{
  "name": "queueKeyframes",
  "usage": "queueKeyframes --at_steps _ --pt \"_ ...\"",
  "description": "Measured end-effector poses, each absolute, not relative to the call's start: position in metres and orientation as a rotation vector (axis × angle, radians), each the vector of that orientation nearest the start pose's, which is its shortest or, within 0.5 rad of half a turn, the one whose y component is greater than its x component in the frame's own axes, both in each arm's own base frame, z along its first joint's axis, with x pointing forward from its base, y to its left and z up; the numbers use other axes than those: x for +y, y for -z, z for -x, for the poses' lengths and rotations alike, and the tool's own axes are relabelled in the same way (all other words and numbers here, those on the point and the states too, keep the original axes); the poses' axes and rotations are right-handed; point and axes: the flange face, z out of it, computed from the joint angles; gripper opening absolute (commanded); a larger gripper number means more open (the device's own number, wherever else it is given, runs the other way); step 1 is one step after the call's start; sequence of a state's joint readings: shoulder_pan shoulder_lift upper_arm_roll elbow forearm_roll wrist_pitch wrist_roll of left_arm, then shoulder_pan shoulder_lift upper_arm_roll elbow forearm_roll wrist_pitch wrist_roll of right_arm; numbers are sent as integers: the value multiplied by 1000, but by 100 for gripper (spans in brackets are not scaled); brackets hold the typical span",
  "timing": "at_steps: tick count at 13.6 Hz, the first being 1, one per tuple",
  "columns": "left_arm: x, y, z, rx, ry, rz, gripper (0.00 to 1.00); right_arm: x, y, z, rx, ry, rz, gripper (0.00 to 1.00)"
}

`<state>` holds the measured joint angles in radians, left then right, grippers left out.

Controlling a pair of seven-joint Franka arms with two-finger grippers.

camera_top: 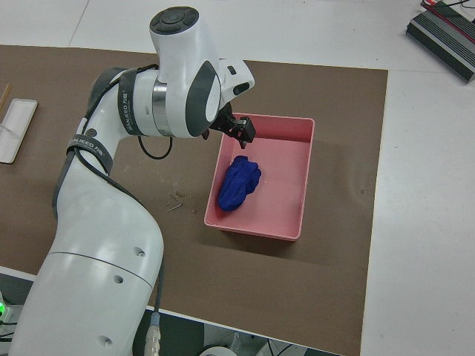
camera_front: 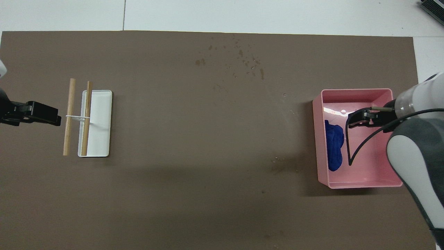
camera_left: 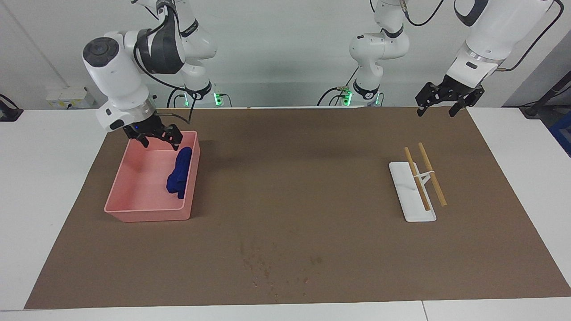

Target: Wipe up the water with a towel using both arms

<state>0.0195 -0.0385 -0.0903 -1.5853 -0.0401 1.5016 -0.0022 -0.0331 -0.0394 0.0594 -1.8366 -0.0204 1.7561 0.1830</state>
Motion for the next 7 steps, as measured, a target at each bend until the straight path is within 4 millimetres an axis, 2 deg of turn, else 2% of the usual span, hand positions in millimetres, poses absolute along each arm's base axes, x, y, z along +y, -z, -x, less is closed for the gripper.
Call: queueKeyframes --at_steps 4,6,7 --pt "-43 -633 -534 112 -74 3174 100 5 -613 -548 265 50 3157 100" --pt "-43 -633 -534 112 -74 3174 100 -1 -638 -544 277 57 3155 100" --pt "-43 -633 -534 112 -74 3174 100 -2 -643 -542 278 52 3155 100"
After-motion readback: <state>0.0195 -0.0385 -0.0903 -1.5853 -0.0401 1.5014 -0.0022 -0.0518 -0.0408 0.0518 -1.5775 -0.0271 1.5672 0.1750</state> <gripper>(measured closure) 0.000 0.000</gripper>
